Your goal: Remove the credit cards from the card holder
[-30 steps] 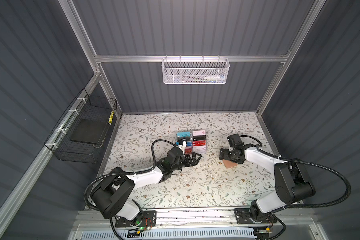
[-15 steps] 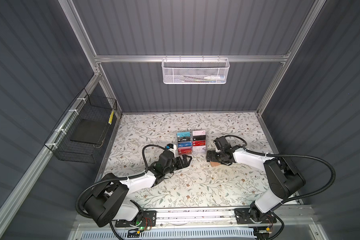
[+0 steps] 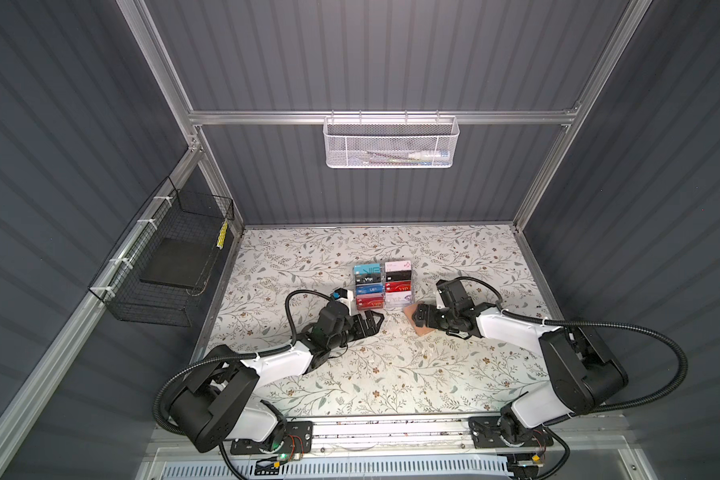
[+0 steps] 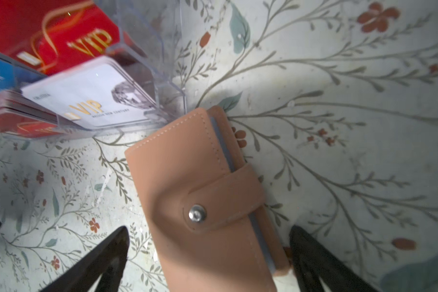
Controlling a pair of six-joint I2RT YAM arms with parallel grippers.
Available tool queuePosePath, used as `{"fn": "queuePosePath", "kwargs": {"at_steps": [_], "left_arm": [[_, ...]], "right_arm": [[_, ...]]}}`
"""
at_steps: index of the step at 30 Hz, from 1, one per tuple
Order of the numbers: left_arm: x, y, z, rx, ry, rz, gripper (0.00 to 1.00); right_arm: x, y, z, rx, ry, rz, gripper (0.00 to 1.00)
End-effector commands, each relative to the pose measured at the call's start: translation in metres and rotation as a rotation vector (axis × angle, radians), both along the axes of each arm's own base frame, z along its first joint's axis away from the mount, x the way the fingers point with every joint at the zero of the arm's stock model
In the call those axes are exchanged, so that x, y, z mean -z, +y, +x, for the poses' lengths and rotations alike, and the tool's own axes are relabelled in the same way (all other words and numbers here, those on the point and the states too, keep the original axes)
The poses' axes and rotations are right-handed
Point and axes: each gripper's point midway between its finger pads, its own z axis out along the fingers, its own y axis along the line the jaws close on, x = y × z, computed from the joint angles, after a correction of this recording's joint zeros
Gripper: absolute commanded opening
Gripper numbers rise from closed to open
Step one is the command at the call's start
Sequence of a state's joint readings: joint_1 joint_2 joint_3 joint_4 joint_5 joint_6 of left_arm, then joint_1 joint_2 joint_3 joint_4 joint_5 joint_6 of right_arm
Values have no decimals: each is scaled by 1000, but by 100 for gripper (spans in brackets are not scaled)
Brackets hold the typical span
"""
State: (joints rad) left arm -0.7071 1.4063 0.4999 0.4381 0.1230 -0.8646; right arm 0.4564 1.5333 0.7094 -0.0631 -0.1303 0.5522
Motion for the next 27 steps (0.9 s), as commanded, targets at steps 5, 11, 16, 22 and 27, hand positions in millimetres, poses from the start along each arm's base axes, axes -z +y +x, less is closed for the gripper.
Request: {"fn": "queuePosePath", "kwargs": {"at_steps": [5, 11, 16, 22, 27], "left_arm": [[0, -11, 6, 19, 4, -20, 100], [-1, -12, 9, 17, -1, -15, 100], [-2, -15, 13, 22, -4, -16, 100], [-2, -24, 16, 35, -6, -32, 100], [0, -35, 20, 48, -6, -30, 100]], "right_arm": [[7, 6, -7, -2, 15, 72, 97], [11, 8, -9, -1, 18, 95, 82], [11, 9, -11, 0, 13, 114, 74], [12, 13, -12, -6, 5, 144, 63], [16, 18, -12, -13, 11, 177, 54]]}}
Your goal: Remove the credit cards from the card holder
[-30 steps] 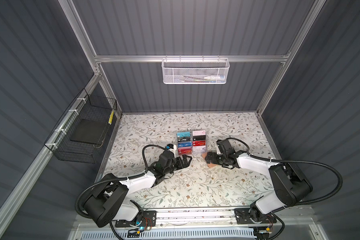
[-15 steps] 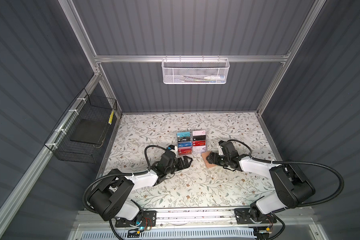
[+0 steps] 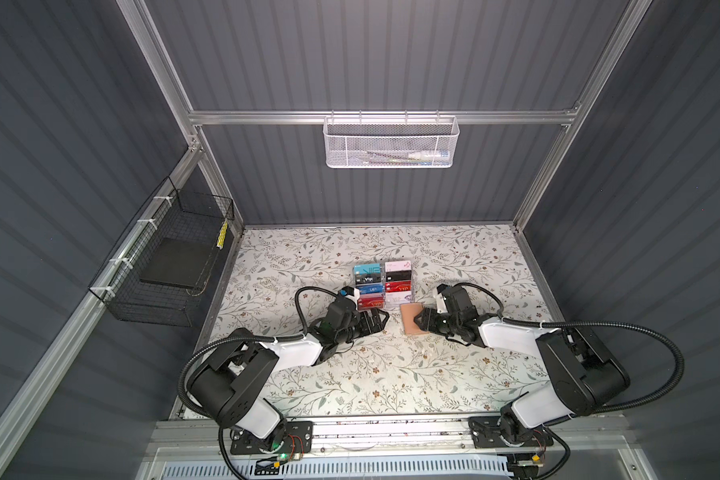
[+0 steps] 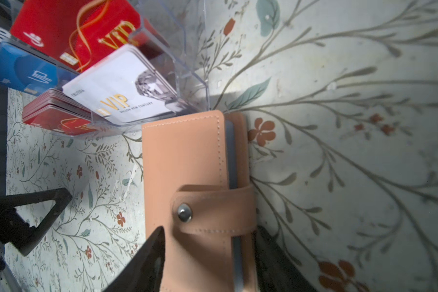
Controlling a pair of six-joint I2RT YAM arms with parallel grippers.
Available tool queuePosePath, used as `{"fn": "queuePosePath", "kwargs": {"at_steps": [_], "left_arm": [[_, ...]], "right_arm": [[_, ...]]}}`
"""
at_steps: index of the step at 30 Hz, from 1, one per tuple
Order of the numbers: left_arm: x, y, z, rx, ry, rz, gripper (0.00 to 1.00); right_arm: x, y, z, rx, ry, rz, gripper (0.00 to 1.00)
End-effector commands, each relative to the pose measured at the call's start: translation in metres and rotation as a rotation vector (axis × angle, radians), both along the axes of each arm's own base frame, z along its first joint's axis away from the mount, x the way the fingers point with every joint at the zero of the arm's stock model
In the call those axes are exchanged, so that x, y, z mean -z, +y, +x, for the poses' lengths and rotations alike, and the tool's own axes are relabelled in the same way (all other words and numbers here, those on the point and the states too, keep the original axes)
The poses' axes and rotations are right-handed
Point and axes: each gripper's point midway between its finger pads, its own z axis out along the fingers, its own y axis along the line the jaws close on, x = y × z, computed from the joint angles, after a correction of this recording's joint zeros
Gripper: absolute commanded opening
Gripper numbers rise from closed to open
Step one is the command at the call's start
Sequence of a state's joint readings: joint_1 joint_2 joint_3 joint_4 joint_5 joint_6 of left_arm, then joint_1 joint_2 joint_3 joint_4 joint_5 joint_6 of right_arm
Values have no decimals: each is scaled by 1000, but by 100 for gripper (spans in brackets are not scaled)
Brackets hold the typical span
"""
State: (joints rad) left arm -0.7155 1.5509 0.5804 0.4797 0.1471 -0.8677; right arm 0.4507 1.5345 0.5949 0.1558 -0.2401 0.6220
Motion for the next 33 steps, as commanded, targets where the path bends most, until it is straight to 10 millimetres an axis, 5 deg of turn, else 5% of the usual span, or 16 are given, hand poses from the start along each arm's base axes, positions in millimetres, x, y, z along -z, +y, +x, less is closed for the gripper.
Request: {"fn": "queuePosePath", "kwargs": {"at_steps": [1, 25, 33], "left_arm": [[-12, -15, 8, 20, -32, -34, 100], [6, -44, 12, 58, -13, -51, 100], [11, -47, 11, 60, -8, -67, 100]], "right_arm": [[11, 4, -6, -12, 36, 25, 52], [23, 16, -17, -36, 52, 88, 6], [18, 26, -24, -61, 61, 148, 0]]}}
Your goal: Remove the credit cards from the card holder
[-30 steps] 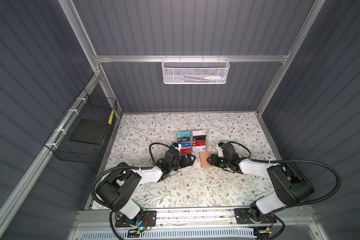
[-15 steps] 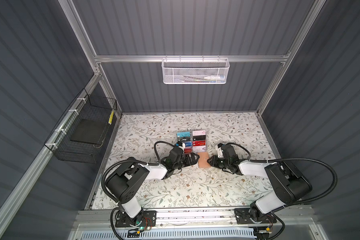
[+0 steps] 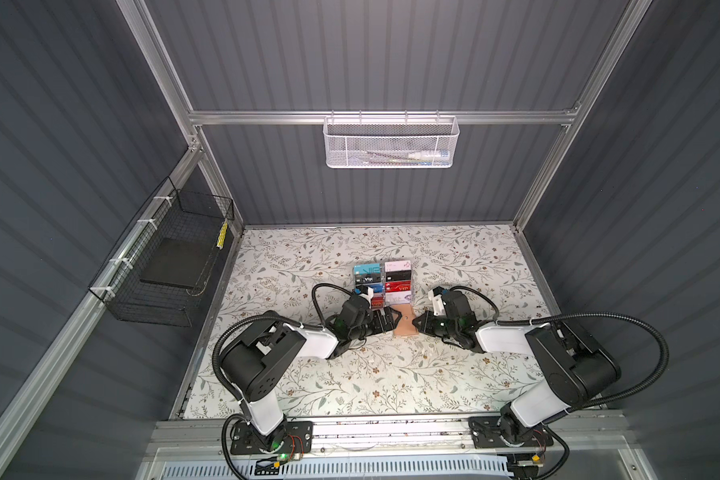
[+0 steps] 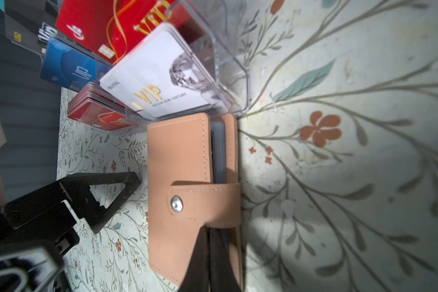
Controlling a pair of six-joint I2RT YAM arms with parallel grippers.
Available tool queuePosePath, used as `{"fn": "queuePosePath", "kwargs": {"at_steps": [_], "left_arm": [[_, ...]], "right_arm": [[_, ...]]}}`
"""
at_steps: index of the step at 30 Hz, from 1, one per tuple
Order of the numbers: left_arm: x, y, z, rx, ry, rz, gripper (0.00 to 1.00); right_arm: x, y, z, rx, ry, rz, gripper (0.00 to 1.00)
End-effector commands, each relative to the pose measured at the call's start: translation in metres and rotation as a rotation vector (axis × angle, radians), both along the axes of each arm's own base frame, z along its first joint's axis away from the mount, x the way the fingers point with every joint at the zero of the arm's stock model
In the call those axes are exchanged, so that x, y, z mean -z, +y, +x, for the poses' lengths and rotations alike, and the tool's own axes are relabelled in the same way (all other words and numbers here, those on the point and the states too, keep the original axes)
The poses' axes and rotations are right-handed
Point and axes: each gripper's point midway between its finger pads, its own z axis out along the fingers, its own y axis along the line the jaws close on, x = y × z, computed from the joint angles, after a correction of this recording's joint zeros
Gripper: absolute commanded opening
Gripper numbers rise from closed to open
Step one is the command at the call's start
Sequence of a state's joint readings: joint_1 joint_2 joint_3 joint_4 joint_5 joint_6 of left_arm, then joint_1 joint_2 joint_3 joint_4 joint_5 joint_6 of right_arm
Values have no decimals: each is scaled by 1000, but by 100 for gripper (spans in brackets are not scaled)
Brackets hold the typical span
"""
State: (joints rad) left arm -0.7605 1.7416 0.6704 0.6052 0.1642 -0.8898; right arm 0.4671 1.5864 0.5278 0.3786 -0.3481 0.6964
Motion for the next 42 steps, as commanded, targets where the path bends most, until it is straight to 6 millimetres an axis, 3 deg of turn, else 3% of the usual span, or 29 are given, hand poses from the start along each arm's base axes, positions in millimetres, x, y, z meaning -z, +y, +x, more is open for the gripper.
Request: {"fn": "queuePosePath", "kwargs": {"at_steps": [1, 6, 16, 27, 42], "left_arm": [[-5, -8, 1, 11, -11, -34, 100], [-4, -7, 1, 7, -11, -36, 100], [-6, 1, -3, -12, -33, -50, 100], [-5, 0, -7, -10, -36, -118, 97], [-2, 6, -5, -41, -51, -114, 95]], "right_arm": [[17, 3, -19, -28, 76, 0, 0], [16, 6, -22, -32, 72, 26, 0], [-14, 16, -20, -33, 12, 154, 0], [-23, 26, -17, -28, 5, 251, 0], [-53, 32, -12, -51, -43, 325, 0]]}}
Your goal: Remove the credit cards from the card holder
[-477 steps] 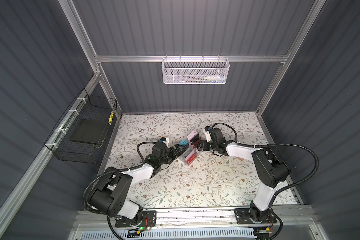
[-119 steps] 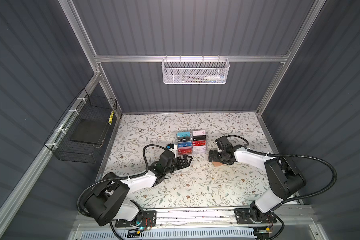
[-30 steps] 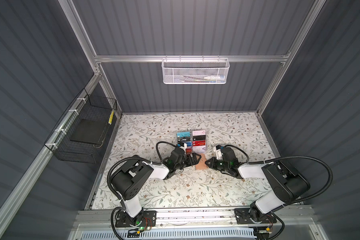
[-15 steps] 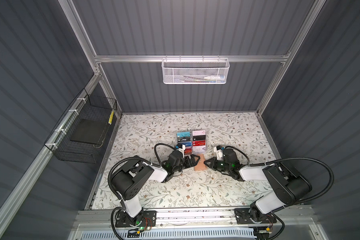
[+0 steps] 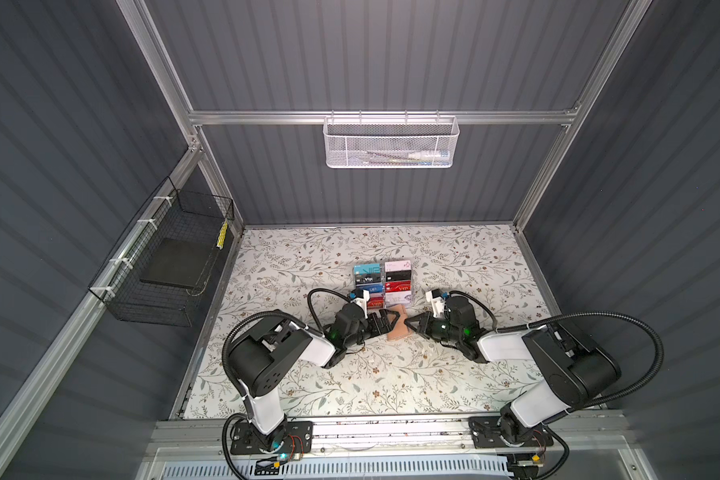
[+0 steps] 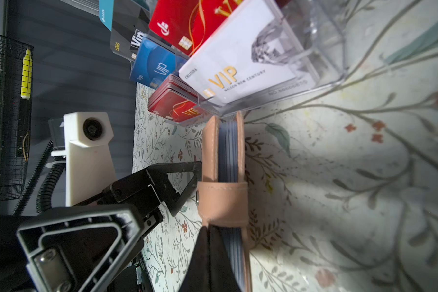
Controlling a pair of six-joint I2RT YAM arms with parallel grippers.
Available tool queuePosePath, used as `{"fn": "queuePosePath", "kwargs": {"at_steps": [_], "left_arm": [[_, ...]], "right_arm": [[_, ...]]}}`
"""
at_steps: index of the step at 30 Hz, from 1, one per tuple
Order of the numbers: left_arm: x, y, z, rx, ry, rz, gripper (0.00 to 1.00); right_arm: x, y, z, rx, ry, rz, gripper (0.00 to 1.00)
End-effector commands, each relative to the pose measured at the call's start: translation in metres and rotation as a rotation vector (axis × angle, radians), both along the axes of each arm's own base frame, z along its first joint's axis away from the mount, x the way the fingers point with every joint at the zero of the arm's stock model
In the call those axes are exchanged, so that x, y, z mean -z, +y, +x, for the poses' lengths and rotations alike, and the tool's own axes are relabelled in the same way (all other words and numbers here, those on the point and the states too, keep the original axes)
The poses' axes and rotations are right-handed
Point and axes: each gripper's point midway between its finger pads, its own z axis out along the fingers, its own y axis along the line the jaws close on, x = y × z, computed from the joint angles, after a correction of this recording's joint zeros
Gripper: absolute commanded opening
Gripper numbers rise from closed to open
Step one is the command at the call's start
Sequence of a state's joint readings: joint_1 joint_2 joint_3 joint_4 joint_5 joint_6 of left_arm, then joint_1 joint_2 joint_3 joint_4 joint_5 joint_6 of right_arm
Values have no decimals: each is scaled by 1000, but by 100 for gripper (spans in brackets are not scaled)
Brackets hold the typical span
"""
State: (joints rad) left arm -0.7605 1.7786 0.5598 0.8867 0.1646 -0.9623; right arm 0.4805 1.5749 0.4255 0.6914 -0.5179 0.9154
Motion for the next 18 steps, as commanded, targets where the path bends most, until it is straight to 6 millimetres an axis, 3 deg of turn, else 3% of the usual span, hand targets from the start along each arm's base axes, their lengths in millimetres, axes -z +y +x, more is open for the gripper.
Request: {"fn": "queuePosePath", "kwargs": {"at_steps": [1, 9, 18], "left_arm": [[1, 3, -2, -10, -10, 13, 96], [-7, 1, -1, -26, -21, -57, 96], [-32, 4, 0, -60, -65, -190, 96]], "right_arm": [[-21, 5, 2, -18, -51, 36, 0], [-40, 6, 4, -26, -86, 61, 0], [-63, 10, 8, -35, -128, 100, 0]]}}
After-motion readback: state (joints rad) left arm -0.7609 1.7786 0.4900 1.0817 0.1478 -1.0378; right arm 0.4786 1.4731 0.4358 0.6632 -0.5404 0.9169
